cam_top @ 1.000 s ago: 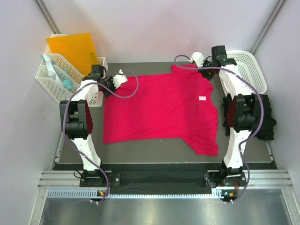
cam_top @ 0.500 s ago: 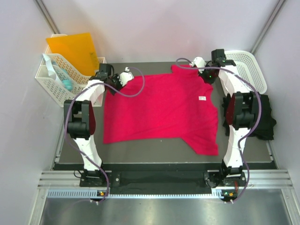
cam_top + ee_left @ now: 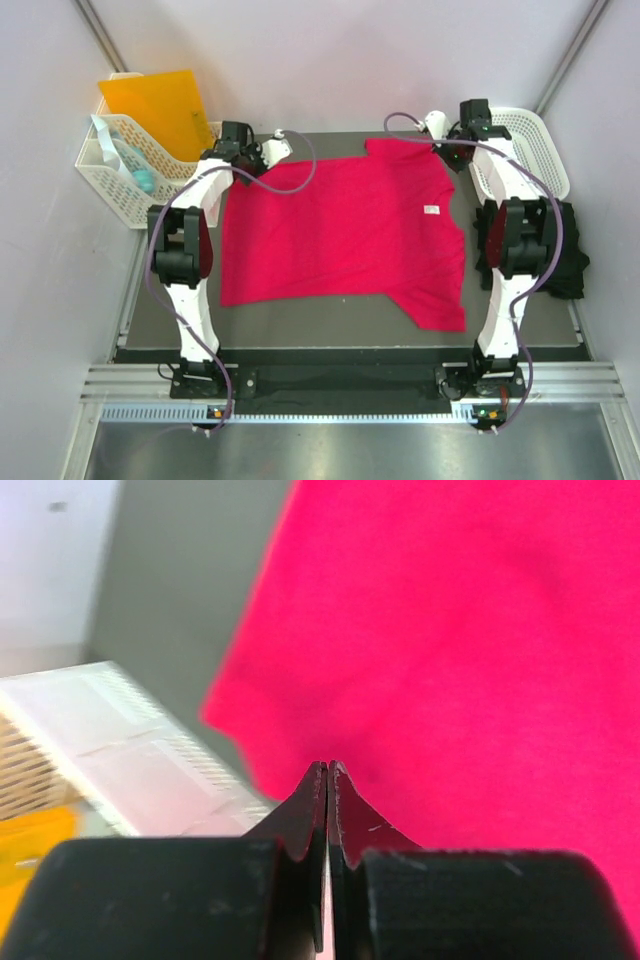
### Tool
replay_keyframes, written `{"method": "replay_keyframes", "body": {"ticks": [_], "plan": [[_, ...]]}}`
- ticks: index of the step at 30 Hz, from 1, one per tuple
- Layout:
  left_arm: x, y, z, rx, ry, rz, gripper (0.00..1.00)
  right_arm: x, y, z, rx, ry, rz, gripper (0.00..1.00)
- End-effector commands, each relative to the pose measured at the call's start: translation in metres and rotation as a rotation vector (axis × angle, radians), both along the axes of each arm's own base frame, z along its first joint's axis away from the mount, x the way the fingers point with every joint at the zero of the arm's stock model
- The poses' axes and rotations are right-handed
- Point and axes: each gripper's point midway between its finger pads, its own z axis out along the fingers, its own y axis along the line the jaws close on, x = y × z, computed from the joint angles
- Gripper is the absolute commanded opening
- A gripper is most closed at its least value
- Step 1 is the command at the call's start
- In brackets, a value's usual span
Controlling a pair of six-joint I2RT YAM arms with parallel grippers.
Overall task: Fold and stack the t-shirts
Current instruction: Flatten the tshirt out
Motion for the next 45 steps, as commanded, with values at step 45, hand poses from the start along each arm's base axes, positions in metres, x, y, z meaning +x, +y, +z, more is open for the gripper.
{"method": "replay_keyframes", "body": {"ticks": [45], "plan": [[0.003,0.013,0.031,0.106,-0.078,0.010,0.00,0.032,-0.029,0.055,0.102,-0.361,-0.442,0.00]]}}
